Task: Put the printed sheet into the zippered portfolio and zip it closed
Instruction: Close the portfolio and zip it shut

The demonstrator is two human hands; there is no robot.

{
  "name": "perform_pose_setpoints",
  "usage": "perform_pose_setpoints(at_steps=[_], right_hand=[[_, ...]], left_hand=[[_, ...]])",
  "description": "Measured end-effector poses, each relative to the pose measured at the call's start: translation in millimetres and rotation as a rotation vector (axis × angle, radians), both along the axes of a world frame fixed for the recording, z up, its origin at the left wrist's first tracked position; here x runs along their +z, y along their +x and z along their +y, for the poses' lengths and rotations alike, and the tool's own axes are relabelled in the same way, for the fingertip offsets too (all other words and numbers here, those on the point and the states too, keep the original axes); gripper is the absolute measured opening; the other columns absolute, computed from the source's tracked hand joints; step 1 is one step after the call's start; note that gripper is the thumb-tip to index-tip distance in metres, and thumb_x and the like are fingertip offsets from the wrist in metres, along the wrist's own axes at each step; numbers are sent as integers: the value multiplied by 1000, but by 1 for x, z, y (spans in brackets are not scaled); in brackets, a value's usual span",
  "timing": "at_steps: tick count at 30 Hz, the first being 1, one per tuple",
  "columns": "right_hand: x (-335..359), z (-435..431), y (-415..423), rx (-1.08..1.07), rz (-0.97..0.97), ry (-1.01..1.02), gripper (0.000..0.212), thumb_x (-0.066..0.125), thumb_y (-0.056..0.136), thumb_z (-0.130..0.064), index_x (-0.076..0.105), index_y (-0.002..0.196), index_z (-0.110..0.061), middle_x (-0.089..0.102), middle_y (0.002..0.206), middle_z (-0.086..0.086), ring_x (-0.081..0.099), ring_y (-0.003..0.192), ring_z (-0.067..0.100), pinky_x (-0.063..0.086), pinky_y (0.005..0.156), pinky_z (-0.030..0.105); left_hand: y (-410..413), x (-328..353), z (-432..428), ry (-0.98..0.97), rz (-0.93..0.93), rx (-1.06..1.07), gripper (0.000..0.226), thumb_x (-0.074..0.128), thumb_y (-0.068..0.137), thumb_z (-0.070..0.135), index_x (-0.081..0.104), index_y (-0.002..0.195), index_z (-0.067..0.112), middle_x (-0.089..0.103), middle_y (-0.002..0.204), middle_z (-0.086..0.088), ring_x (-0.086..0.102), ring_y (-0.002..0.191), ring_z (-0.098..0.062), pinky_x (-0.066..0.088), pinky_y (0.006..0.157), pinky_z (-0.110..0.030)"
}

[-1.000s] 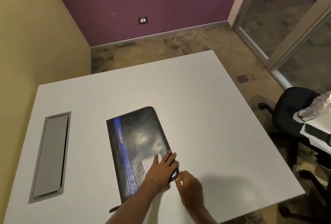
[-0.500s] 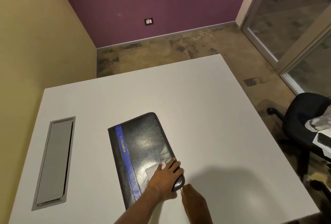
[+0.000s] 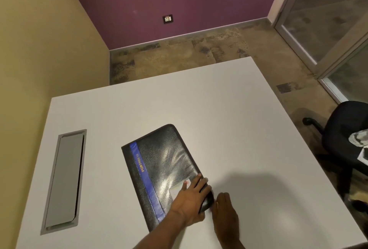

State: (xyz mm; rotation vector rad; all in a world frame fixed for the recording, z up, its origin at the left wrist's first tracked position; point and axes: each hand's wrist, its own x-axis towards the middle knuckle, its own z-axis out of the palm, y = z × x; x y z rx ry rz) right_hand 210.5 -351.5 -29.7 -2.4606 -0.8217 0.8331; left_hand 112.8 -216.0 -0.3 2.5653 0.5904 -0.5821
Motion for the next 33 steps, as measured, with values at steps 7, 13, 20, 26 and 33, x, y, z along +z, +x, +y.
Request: perform_pose_setpoints(at_steps=[7,13,20,26,33], right_hand=[[-10,24,37,133,-35,188,24,52,102,-31,40,83,-36,52,78,-9,54,67,11,50,63,35],[-11,66,56,363,-200,168,25,39,97,-44,47,81,-26,55,82,-6,58,67,18,50,62,40],[-7,125,65,464,-372,161,19,60,96,-32,57,80,-21,60,81,-2,61,67,23,49,59,37],[-9,173,71,484,-383,113,17,66,96,-32,59,83,-21,62,85,-1,62,70,23,52,64,39],[-10,196,75,445,-322,87,19,64,95,-27,59,80,-17,63,85,3,62,73,29,50,66,40]], left_hand=[[-11,-10,-8,41,25,-62,93,69,76,40,26,156,21,22,166,-4,7,161,-30,28,120,-63],[-17,-12,-12,67,45,-85,90,68,76,39,29,154,17,25,165,-9,11,160,-33,32,117,-65],[-22,-10,-16,100,50,-114,87,70,74,37,36,151,16,34,160,-9,26,154,-37,32,119,-61],[-33,-12,-17,73,66,-139,67,66,74,31,49,139,22,45,153,-3,38,151,-31,44,112,-59],[-49,-17,-14,63,-74,-156,63,52,80,51,51,137,24,45,156,0,38,150,-27,35,118,-62]])
